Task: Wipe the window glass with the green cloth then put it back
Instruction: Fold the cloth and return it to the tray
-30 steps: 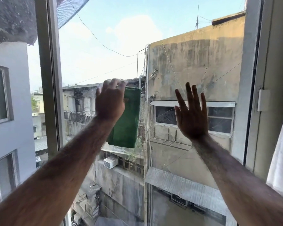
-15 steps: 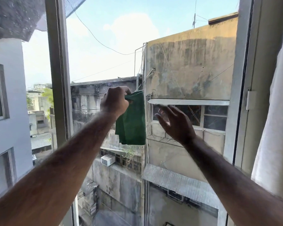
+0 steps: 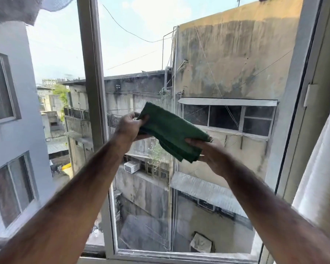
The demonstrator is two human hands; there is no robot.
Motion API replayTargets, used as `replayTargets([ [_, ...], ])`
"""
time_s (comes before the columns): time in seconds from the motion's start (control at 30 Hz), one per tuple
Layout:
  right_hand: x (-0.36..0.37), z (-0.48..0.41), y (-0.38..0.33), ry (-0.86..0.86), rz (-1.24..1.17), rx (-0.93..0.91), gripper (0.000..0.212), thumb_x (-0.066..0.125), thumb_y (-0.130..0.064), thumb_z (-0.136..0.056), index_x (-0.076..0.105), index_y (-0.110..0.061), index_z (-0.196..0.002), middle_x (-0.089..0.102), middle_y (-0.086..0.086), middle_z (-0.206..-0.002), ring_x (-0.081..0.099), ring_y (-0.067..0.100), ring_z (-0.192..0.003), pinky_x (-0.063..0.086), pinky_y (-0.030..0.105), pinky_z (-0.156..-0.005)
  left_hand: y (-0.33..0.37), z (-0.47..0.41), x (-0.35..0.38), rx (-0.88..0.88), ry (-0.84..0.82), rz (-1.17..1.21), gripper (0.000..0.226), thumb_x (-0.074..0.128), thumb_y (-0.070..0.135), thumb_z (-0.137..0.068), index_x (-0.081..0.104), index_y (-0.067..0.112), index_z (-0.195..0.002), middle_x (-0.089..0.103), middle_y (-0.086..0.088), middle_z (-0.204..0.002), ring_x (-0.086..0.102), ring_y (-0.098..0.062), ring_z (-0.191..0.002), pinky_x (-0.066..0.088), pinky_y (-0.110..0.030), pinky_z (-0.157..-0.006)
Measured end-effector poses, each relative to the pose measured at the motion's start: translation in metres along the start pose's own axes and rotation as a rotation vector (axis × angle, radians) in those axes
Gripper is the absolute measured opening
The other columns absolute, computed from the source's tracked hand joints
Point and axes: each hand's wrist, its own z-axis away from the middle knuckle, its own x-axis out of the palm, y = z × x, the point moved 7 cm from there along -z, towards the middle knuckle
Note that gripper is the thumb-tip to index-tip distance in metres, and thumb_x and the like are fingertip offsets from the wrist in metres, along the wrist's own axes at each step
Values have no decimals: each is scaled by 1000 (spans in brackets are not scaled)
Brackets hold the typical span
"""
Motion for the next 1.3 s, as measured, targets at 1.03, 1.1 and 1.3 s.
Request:
replayTargets([
  [1.03,30,434,569,260,48,1141,18,85,3,-86,79,-5,-100,83,-2,-79,79,4,-66,62,15,-57,-605,467,-126,-1087,-29,-300,17,86,12,-83,75,12,-97,71,1,-80,59,-9,-66,45,-24,-63],
  [1.1,34,469,608,242,84,1204,19,82,5,-89,79,-1,-106,83,2,-83,80,6,-67,64,17,-60,-639,497,-133,-1144,-35,-351,19,86,12,-83,75,10,-99,71,-2,-81,60,-11,-67,46,-25,-63],
  [1.3,40,552,696,256,380,1245,22,93,-5,-80,85,-7,-100,86,17,-99,83,35,-99,66,47,-98,-728,582,-150,-1248,-71,-549,32,90,18,-80,77,1,-104,74,-11,-84,60,-18,-66,52,-30,-70],
])
